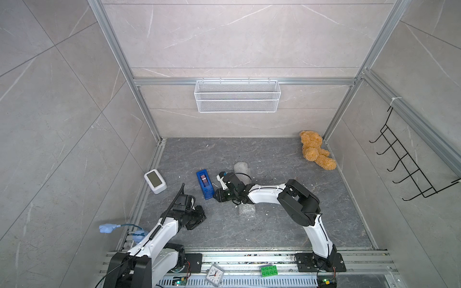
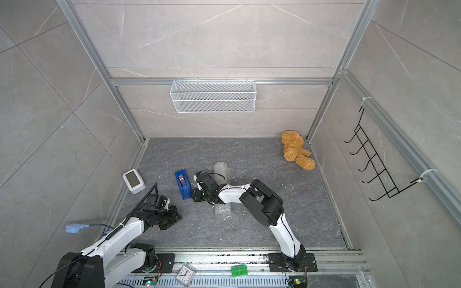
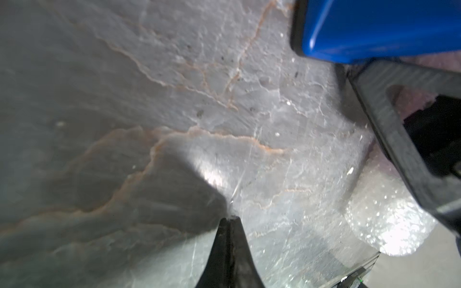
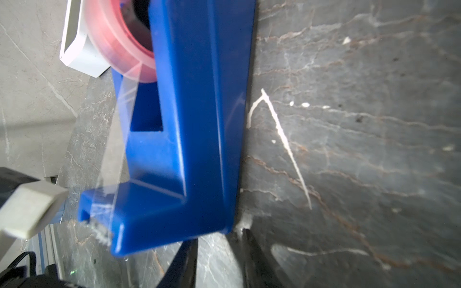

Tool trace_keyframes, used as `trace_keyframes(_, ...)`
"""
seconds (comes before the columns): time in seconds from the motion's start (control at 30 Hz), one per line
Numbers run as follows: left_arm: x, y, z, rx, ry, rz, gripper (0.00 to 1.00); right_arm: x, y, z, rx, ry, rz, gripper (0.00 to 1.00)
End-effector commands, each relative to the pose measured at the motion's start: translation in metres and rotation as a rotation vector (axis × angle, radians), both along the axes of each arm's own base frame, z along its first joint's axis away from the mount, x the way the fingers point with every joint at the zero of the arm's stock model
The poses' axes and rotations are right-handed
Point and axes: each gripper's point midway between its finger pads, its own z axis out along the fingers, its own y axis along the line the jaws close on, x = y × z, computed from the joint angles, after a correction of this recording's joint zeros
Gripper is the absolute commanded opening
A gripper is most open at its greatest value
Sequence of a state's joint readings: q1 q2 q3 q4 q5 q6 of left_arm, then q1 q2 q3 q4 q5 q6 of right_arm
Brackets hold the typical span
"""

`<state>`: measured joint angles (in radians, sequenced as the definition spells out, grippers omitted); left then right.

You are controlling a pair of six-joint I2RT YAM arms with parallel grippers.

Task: Wrap wine bottles in bubble wrap
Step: Tear off the tape using the Tape Cutter, then adjust the bubble wrap at the center of the board.

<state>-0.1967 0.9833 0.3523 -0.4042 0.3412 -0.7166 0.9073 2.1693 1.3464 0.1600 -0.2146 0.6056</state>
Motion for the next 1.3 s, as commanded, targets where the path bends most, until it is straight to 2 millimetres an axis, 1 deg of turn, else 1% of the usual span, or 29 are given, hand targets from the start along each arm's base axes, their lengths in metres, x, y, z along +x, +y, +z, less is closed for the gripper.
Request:
trace_keyframes(0.0, 0.009, -0.008, 0.031, -0.025, -0.101, -0.066, 0.00, 0.012, -0.017, 0.037, -0.004, -0.101, -0.037, 0.35)
trace_keyframes(0.1, 0.020, -0.016, 0.066, -0.040, -0.210, -0.105, 0.00, 0.014, -0.027, 0.077, -0.004, -0.186, -0.038, 0.40)
trace_keyframes(0.2, 0.025, -0.027, 0.105, -0.045, -0.312, -0.199, 0.00, 0.014, -0.042, 0.118, -0.014, -0.278, -0.044, 0.45)
trace_keyframes(0.27, 0.026, -0.037, 0.129, -0.052, -0.370, -0.282, 0.00, 0.015, -0.056, 0.143, -0.033, -0.335, -0.057, 0.47)
trace_keyframes(0.3, 0.026, -0.044, 0.142, -0.055, -0.402, -0.337, 0.00, 0.016, -0.066, 0.156, -0.041, -0.362, -0.070, 0.48)
trace_keyframes(0.37, 0.025, -0.058, 0.161, -0.055, -0.452, -0.443, 0.00, 0.018, -0.089, 0.178, -0.054, -0.411, -0.097, 0.50)
trace_keyframes(0.43, 0.023, -0.076, 0.175, -0.050, -0.507, -0.571, 0.00, 0.019, -0.119, 0.201, -0.060, -0.456, -0.140, 0.52)
trace_keyframes(0.53, 0.017, -0.103, 0.187, -0.028, -0.557, -0.770, 0.00, 0.017, -0.165, 0.229, -0.057, -0.498, -0.203, 0.55)
trace_keyframes(0.57, 0.015, -0.114, 0.189, -0.016, -0.569, -0.844, 0.00, 0.014, -0.180, 0.236, -0.061, -0.505, -0.222, 0.56)
trace_keyframes(0.63, 0.008, -0.138, 0.191, 0.001, -0.599, -1.005, 0.00, 0.005, -0.204, 0.248, -0.071, -0.520, -0.239, 0.59)
trace_keyframes(0.7, 0.000, -0.162, 0.194, -0.002, -0.634, -1.151, 0.00, -0.007, -0.220, 0.254, -0.080, -0.525, -0.229, 0.63)
trace_keyframes(0.77, -0.003, -0.180, 0.196, -0.005, -0.665, -1.252, 0.00, -0.019, -0.234, 0.255, -0.091, -0.515, -0.226, 0.66)
trace_keyframes(0.87, 0.005, -0.190, 0.192, 0.003, -0.673, -1.307, 0.00, -0.029, -0.259, 0.246, -0.112, -0.472, -0.288, 0.72)
trace_keyframes(0.9, 0.007, -0.192, 0.189, 0.014, -0.672, -1.316, 0.00, -0.029, -0.266, 0.240, -0.120, -0.449, -0.315, 0.74)
trace_keyframes(0.93, 0.010, -0.192, 0.187, 0.025, -0.673, -1.324, 0.00, -0.029, -0.272, 0.230, -0.127, -0.413, -0.341, 0.76)
trace_keyframes(1.0, 0.013, -0.190, 0.180, 0.053, -0.659, -1.325, 0.00, -0.026, -0.276, 0.211, -0.126, -0.340, -0.371, 0.78)
trace_keyframes(1.07, 0.015, -0.186, 0.174, 0.085, -0.635, -1.318, 0.00, -0.021, -0.275, 0.191, -0.102, -0.252, -0.385, 0.82)
trace_keyframes(1.1, 0.015, -0.183, 0.171, 0.099, -0.620, -1.310, 0.00, -0.018, -0.272, 0.180, -0.082, -0.205, -0.392, 0.87)
trace_keyframes(1.13, 0.014, -0.179, 0.168, 0.113, -0.605, -1.303, 0.00, -0.013, -0.270, 0.170, -0.057, -0.157, -0.399, 0.97)
trace_keyframes(1.17, 0.014, -0.176, 0.165, 0.124, -0.594, -1.295, 0.00, -0.009, -0.266, 0.162, -0.028, -0.119, -0.397, 1.00)
trace_keyframes(1.2, 0.012, -0.172, 0.162, 0.133, -0.581, -1.287, 0.00, -0.004, -0.260, 0.154, 0.013, -0.085, -0.385, 1.00)
trace_keyframes(1.27, 0.008, -0.163, 0.158, 0.147, -0.566, -1.266, 0.00, 0.004, -0.247, 0.144, 0.103, -0.029, -0.366, 1.00)
